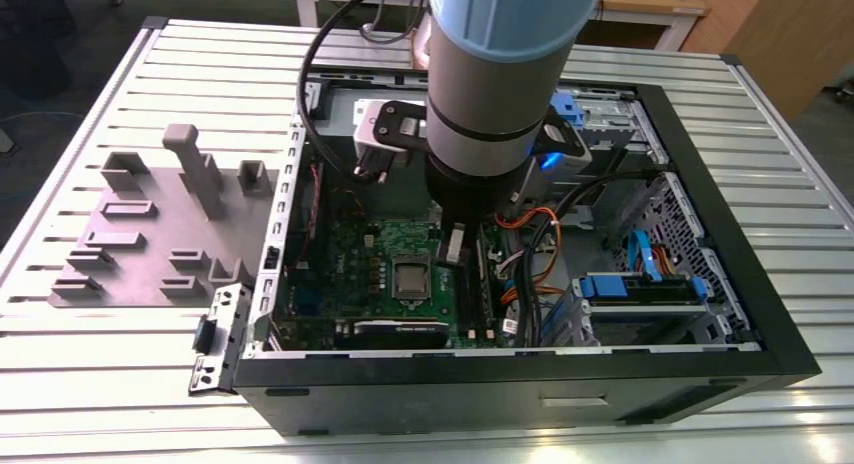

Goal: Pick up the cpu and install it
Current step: 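Install the first cpu locking lever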

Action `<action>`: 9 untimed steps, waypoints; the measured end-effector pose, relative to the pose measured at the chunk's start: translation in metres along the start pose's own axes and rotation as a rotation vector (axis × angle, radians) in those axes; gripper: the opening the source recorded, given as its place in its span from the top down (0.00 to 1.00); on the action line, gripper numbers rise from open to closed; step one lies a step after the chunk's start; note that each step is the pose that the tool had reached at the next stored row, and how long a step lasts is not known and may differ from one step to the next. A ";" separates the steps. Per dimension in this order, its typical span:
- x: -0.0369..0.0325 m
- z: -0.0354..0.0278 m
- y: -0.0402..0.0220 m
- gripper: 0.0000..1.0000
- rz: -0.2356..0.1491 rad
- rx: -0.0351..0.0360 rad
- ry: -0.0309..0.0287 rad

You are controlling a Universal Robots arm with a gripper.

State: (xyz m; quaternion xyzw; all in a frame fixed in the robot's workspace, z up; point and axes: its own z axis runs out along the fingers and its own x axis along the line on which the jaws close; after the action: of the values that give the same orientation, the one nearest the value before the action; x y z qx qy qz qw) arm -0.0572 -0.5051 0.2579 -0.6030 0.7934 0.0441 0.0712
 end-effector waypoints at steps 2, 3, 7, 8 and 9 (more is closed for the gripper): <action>0.0000 -0.0001 0.0000 0.68 0.000 0.0000 0.0000; 0.0000 -0.0002 0.0000 0.68 0.000 0.0000 0.0001; -0.0002 -0.0012 0.0000 0.68 0.000 0.0000 0.0000; -0.0002 -0.0013 0.0000 0.68 0.000 0.0000 0.0000; -0.0002 -0.0014 0.0000 0.68 0.000 0.0000 0.0000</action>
State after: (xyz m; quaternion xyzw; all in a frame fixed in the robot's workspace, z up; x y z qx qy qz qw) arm -0.0572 -0.5051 0.2593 -0.6030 0.7934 0.0441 0.0711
